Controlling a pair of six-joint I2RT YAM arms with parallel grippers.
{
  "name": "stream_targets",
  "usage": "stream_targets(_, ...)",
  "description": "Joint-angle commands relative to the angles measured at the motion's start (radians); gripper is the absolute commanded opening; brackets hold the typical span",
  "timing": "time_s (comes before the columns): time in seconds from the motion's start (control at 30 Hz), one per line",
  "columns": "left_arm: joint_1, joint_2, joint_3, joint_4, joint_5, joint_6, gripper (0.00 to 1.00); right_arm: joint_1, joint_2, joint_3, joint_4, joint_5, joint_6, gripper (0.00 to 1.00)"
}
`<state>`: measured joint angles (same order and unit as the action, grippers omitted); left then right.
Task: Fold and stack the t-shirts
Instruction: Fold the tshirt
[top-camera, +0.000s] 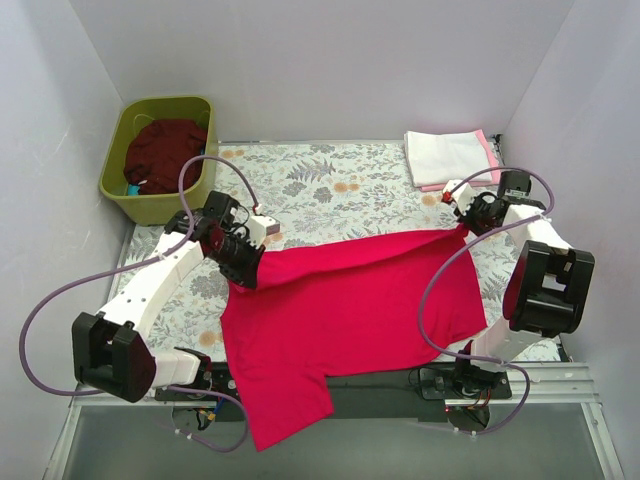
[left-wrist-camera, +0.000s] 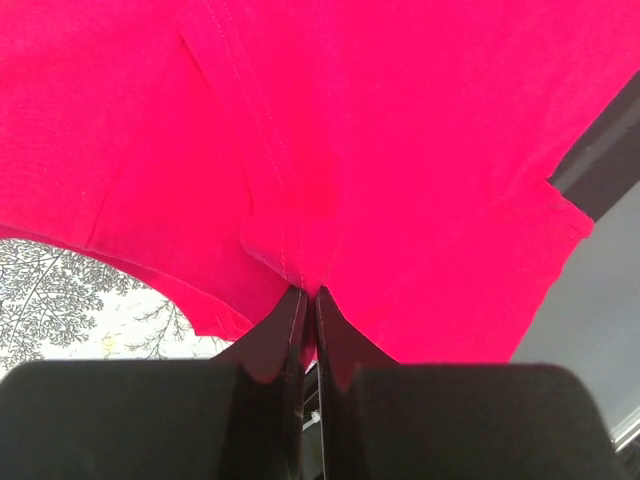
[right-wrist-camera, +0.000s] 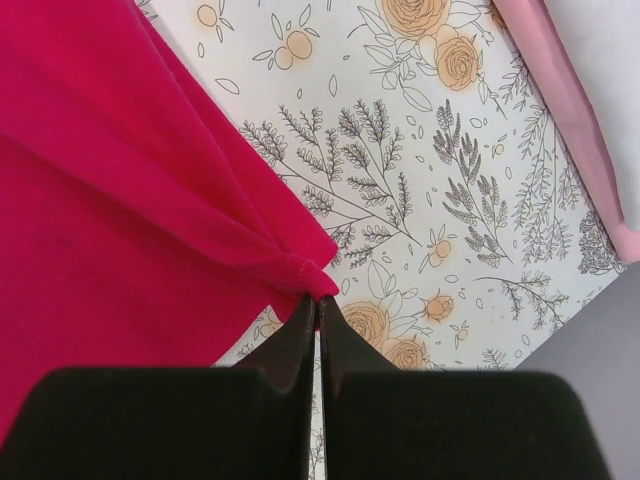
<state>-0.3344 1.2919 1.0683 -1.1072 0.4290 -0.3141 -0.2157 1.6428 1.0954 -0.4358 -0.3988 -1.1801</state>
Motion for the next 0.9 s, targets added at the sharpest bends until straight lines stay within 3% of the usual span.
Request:
stream_targets(0.0,-0.005,-0.014,0.033,-0.077,0.044,0.026,0.0,-0.008,-0.049,0.024,-0.026,0.005,-0.07,0.01)
stream_targets(0.27,-0.008,-0.009,-0.08,-0.045,0.028,0.059,0.0,-0.013,-0.061,-0.074,-0.029,0.04,-0.139,0.01)
stream_targets(0.63,-0.029,0.01,-0.096,-0.078,0.054,0.107,0.0,-0.03,-0.067,-0.088,-0.04,0.071,-0.202,0.01)
stream_targets(0.67,-0.029,0.02,-0.091,-0.086,0.066,0.122,0.01,-0.03,-0.069,-0.089,-0.038,0.074,-0.202,0.04)
stream_targets(0.73,-0.031,0.029,-0.067,-0.132,0.108,0.145,0.17,-0.03,-0.063,-0.081,-0.043,0.093,-0.199,0.2)
stream_targets(0.77,-0.029,0.026,-0.056,-0.144,0.116,0.159,0.34,-0.034,-0.061,-0.075,-0.046,0.1,-0.196,0.42)
stream_targets(0.8,-0.031,0.02,-0.042,-0.16,0.117,0.159,0.39,-0.045,-0.061,-0.068,-0.053,0.104,-0.196,0.53)
stream_targets(0.87,-0.029,0.007,-0.007,-0.157,0.099,0.142,0.47,-0.06,-0.061,-0.022,-0.104,0.097,-0.199,0.59)
